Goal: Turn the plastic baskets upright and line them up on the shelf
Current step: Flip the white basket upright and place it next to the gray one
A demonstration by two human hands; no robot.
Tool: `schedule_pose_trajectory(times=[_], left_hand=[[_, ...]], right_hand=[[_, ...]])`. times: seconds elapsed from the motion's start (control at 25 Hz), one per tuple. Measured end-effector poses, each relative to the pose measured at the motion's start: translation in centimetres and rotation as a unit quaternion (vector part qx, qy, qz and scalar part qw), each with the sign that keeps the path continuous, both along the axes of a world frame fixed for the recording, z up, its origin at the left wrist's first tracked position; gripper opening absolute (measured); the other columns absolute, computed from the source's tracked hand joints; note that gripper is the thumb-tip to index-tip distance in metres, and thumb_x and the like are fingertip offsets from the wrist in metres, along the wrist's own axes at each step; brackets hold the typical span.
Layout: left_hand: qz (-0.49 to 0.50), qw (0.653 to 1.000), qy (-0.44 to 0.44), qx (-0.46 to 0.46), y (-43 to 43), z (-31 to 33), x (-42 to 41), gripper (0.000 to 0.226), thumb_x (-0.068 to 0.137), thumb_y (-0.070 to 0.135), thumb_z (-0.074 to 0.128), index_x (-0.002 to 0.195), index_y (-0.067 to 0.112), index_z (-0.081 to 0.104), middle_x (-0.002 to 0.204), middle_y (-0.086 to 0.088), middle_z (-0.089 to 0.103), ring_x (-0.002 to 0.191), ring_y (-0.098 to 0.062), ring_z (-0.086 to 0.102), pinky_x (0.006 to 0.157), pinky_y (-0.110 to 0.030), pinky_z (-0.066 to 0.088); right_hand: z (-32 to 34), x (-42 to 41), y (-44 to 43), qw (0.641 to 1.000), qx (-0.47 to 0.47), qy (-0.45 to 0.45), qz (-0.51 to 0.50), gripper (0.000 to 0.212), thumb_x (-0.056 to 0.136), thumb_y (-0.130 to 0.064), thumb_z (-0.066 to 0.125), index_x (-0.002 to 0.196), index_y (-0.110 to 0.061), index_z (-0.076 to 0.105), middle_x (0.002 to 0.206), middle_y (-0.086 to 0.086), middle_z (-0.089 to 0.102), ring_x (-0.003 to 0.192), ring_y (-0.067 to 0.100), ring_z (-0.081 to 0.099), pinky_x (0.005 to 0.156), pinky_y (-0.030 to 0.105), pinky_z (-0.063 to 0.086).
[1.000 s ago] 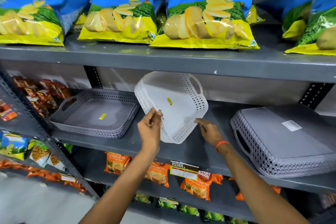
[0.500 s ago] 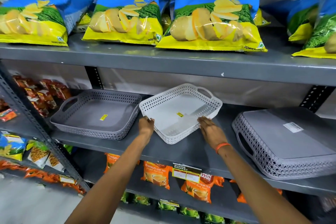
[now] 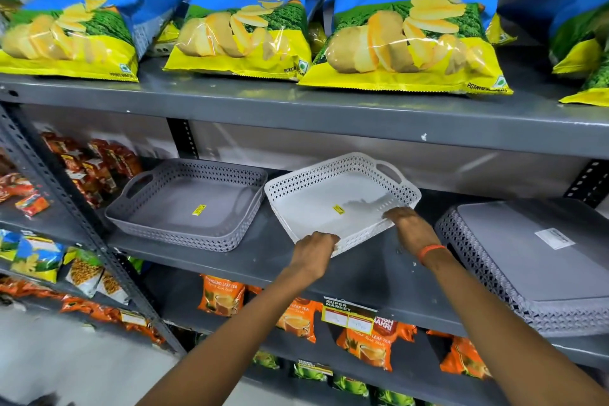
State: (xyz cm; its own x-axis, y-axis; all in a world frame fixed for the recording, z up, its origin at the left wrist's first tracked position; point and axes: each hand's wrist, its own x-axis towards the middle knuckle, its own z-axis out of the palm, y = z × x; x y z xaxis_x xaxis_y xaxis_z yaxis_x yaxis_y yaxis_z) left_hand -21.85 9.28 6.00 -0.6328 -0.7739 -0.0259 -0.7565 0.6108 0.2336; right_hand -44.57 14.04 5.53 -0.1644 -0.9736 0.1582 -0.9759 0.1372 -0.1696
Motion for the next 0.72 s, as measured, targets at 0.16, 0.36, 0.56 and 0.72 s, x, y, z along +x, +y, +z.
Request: schedule_pose_trajectory(times=[0.16,0.36,0.56,0.72], left_hand=[[-0.044,0.999,-0.023,-0.002,-1.6,0.5,3.9,0.025,0.093,0.009,0.044,0.11,0.018,0.061,0.116,-0.018,0.066,0.11,-0.039,0.058,0.087,-0.044,0.052],[-0.049,0.999,-0.005,-0.008,-3.8,0.2,9.0,0.033,0.094,0.012,0.046,0.123,0.024,0.057,0.129,-0.008,0.063,0.119,-0.032,0.057,0.091,-0.045,0.053],[-0.036,0.999,-0.014,-0.016,-5.4,0.6,11.9,0.022,0.091,0.006,0.047,0.104,0.017,0.062,0.112,-0.011,0.069,0.104,-0.031,0.064,0.076,-0.041,0.055],[-0.047,0.999,-0.009,-0.018,-5.7,0.5,12.6,0.021,0.091,0.006,0.047,0.103,0.014,0.062,0.11,-0.011,0.069,0.1,-0.03,0.063,0.08,-0.047,0.056]], right_hand=[[-1.1,2.5,2.0,0.996,-0.071,0.021,0.043,0.041,0.068,0.018,0.056,0.102,-0.005,0.064,0.096,0.017,0.069,0.097,0.038,0.059,0.081,0.04,0.055],[-2.0,7.8,3.5,0.991,-0.122,0.025,0.049,0.042,0.053,0.009,0.078,0.089,-0.012,0.069,0.079,0.005,0.072,0.074,0.026,0.065,0.059,0.025,0.056],[-2.5,12.3,3.1,0.992,-0.124,0.015,0.015,0.044,0.049,0.011,0.076,0.087,-0.011,0.07,0.077,0.006,0.071,0.073,0.026,0.065,0.06,0.028,0.059],[-2.8,13.5,3.1,0.993,-0.114,0.007,-0.008,0.046,0.05,0.014,0.073,0.09,-0.009,0.07,0.08,0.008,0.071,0.075,0.028,0.064,0.062,0.032,0.06]])
